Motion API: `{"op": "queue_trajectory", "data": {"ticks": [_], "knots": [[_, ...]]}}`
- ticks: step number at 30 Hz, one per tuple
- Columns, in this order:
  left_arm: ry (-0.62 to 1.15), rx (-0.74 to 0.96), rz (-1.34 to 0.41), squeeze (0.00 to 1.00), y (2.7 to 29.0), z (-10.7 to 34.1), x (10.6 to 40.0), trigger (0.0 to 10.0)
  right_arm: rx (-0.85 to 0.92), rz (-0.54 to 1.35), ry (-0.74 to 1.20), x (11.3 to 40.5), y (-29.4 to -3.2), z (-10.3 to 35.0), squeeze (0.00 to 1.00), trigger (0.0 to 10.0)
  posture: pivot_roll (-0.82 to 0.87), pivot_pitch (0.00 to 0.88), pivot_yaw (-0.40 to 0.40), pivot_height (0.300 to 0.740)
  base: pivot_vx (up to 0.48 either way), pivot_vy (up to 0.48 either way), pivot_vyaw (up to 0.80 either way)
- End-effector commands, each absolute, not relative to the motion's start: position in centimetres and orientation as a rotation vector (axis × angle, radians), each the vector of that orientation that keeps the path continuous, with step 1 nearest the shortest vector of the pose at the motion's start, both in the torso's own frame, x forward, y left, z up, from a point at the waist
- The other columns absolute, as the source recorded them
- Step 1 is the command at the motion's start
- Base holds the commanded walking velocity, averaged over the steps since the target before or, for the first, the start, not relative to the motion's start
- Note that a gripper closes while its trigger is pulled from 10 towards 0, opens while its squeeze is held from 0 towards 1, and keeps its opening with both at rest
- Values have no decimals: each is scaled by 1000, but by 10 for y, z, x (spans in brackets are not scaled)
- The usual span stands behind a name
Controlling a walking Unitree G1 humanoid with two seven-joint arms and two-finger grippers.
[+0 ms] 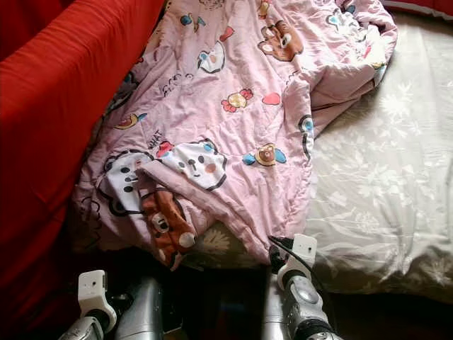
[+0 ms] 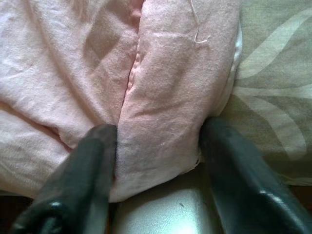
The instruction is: Clean up the room
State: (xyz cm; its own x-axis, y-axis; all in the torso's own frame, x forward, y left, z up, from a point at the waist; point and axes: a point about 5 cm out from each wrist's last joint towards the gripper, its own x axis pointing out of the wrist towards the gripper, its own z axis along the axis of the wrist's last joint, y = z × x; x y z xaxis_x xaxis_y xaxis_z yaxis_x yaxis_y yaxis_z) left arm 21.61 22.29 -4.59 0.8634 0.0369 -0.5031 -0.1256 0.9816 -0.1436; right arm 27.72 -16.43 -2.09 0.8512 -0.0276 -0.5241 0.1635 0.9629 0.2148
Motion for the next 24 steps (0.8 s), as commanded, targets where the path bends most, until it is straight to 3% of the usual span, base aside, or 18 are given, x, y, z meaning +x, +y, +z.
{"op": "queue_trajectory", "data": {"ticks": [1,24], "knots": [[740,-189,95,0,219,-78,167,10000,265,-105,630,261,-161,-36,0,0,44,347,67,586,0,0,0],[744,-198,94,0,217,-79,166,10000,256,-93,640,258,-160,-38,0,0,45,341,59,586,0,0,0]]}}
